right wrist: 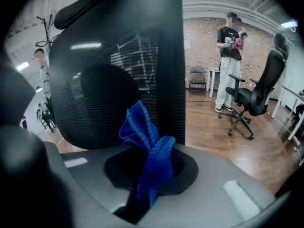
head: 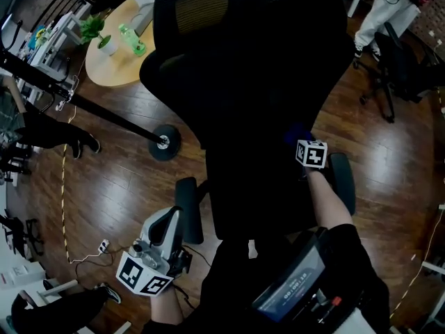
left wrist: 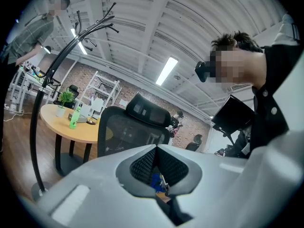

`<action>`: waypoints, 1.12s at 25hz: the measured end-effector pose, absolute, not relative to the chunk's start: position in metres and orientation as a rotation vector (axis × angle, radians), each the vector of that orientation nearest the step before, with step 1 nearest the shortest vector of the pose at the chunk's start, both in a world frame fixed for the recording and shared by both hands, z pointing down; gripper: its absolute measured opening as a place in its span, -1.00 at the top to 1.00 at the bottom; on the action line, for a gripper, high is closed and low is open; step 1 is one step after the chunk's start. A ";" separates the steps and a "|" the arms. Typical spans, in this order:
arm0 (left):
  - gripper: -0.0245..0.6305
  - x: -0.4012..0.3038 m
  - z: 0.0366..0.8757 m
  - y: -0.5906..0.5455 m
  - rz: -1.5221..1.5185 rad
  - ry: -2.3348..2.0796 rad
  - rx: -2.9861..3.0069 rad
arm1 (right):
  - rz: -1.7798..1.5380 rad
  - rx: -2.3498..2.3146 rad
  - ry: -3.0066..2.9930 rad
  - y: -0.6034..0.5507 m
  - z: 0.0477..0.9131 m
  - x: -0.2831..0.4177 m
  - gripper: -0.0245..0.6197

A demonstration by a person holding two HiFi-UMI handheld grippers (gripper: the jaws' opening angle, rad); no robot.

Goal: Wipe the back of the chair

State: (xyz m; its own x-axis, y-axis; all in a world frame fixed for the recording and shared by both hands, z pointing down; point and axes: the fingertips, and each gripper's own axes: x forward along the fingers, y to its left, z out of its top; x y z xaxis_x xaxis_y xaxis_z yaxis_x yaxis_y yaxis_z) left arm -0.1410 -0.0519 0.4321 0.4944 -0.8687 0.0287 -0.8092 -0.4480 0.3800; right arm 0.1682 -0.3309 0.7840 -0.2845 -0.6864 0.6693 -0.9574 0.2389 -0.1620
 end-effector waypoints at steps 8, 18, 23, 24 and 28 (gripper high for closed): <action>0.92 -0.116 0.384 -0.056 -0.339 -1.308 2.527 | 0.719 1.347 -2.654 -0.266 0.601 0.120 0.76; 0.92 -0.072 0.319 -0.061 -0.548 -1.059 2.720 | 0.458 1.226 -3.285 -0.118 0.353 0.133 0.76; 0.92 -0.056 0.306 -0.055 -0.585 -0.987 2.762 | 0.386 1.233 -3.349 -0.092 0.327 0.135 0.76; 0.92 -0.055 0.304 -0.054 -0.589 -0.982 2.765 | 0.382 1.234 -3.359 -0.089 0.324 0.135 0.76; 0.92 -0.056 0.301 -0.043 -0.606 -0.986 2.764 | 0.424 1.202 -3.425 -0.076 0.310 0.132 0.76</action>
